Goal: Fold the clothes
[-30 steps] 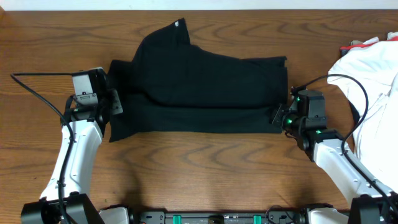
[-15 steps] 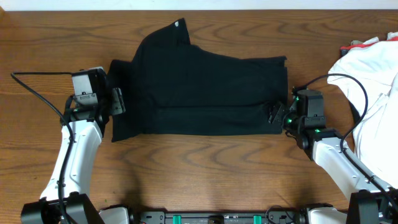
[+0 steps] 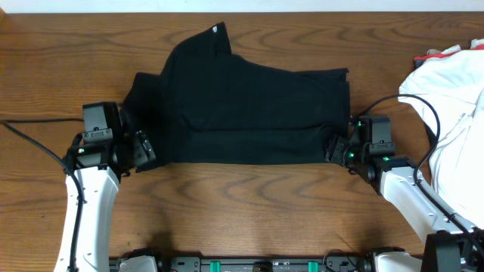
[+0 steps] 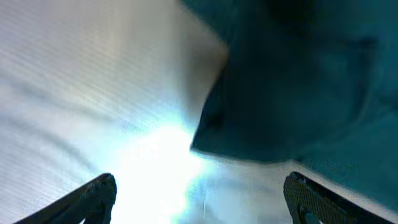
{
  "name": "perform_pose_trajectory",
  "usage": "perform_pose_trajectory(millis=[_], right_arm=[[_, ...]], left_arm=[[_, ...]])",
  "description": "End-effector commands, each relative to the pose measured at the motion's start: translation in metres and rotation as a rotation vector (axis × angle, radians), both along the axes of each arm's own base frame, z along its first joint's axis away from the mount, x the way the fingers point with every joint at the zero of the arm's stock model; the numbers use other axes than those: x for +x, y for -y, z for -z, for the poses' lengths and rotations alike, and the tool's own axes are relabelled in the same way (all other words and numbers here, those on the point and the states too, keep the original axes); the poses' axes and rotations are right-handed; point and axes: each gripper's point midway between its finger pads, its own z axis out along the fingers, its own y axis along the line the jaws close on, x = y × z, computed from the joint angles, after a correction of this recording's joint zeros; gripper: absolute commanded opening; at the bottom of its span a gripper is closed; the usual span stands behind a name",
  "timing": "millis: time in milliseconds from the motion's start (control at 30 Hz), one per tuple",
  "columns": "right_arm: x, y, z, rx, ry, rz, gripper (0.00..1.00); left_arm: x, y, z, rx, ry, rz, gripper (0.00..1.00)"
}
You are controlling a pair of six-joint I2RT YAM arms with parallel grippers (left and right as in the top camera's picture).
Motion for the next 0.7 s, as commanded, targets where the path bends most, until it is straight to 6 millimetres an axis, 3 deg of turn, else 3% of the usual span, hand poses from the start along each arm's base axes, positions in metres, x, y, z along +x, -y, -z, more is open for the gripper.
perform_pose_trajectory(millis=[0,233,433,667], right_arm=[[0.001,-0.004,-0.005,0.004,0.010,-0.046,0.61],[-0.005,-0.003,-0.001,0.004,-0.020,-0.047,0.62],[-0.010,-0.016,-0.003,0.062,-0.030,-0.102,0.63],[-0.017,-0.015,0.000,0.059,-0.063,-0.099,0.64]], left_arm=[[-0.006,0.003,-0.003,-0.042,-0.012,-0.069,0.87],[-0.021,0.005,0.001,-0.057,-0.072,-0.091,0.86],[-0.029,0.007,0.003,-0.061,-0.106,-0.092,0.85],[-0.031,0.007,0.004,-0.062,-0.115,-0.091,0.85]])
